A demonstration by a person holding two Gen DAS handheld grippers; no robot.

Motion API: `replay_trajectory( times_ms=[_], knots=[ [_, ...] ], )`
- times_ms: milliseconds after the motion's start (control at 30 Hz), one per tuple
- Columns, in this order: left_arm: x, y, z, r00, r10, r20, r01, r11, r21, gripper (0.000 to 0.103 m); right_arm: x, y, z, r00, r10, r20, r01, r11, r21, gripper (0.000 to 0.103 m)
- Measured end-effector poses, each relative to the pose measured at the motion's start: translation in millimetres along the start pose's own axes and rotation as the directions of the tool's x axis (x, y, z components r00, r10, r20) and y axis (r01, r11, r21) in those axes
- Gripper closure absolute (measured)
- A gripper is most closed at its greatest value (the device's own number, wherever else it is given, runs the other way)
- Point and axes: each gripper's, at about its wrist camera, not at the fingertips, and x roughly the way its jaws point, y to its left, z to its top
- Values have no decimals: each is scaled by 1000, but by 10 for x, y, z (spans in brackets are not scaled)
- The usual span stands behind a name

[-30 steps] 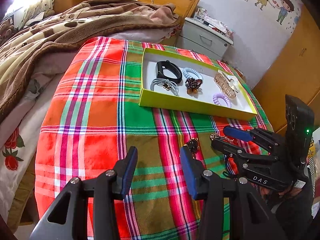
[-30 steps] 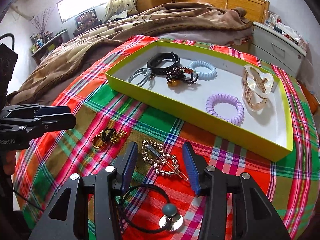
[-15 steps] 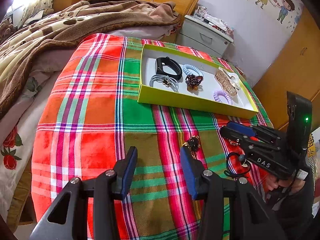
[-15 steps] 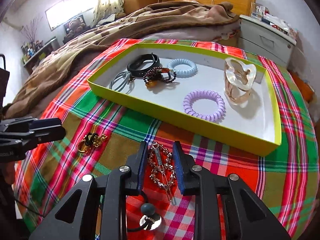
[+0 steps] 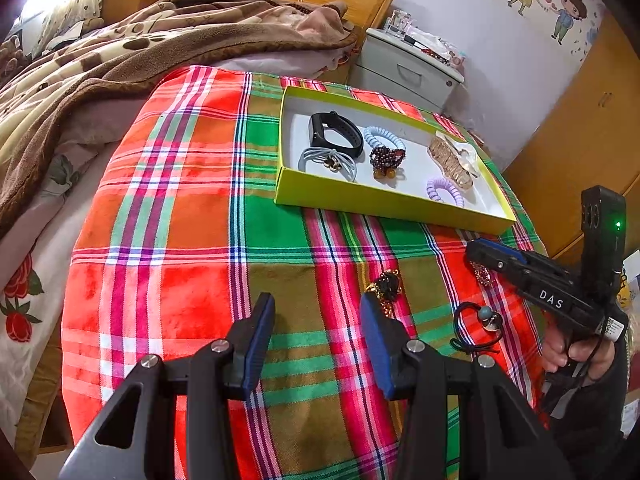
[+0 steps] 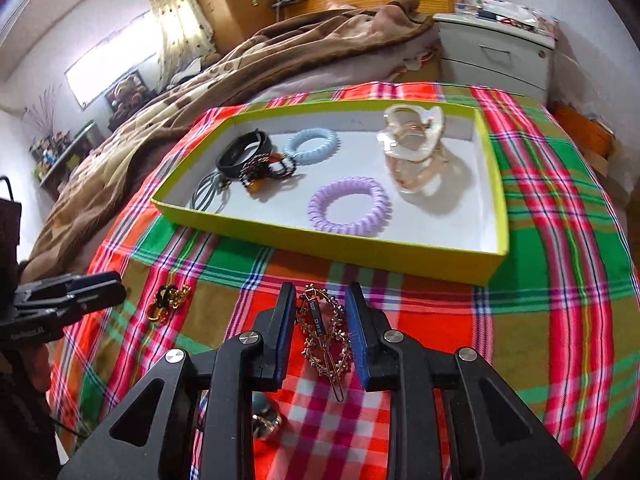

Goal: Organize jewelry
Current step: 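Grasp the gold charm with the left tool while the right tool holds the hair clip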

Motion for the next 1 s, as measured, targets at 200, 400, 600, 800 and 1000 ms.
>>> replay_trajectory(
  times_ms=[200,400,600,800,1000],
  knots=[
    [43,-80,0,1000,-18,-14,18,999,31,57,-127,-100,-37,999,0,38,-2,998,61,81],
    [96,-168,2,999,-37,-30,39,997,66,57,-173,-219,-77,998,47,45,-52,992,111,81],
    [110,-169,3,999,-29,-35,32,997,72,57,-264,-337,-102,995,72,62,-81,983,165,81],
    [74,-138,-9,999,-30,-33,33,996,79,57,-364,-417,-147,993,87,82,-103,972,210,81],
    [13,-83,-78,999,-32,-37,34,996,82,57,-334,-446,-250,999,13,30,-18,982,189,81]
  ],
)
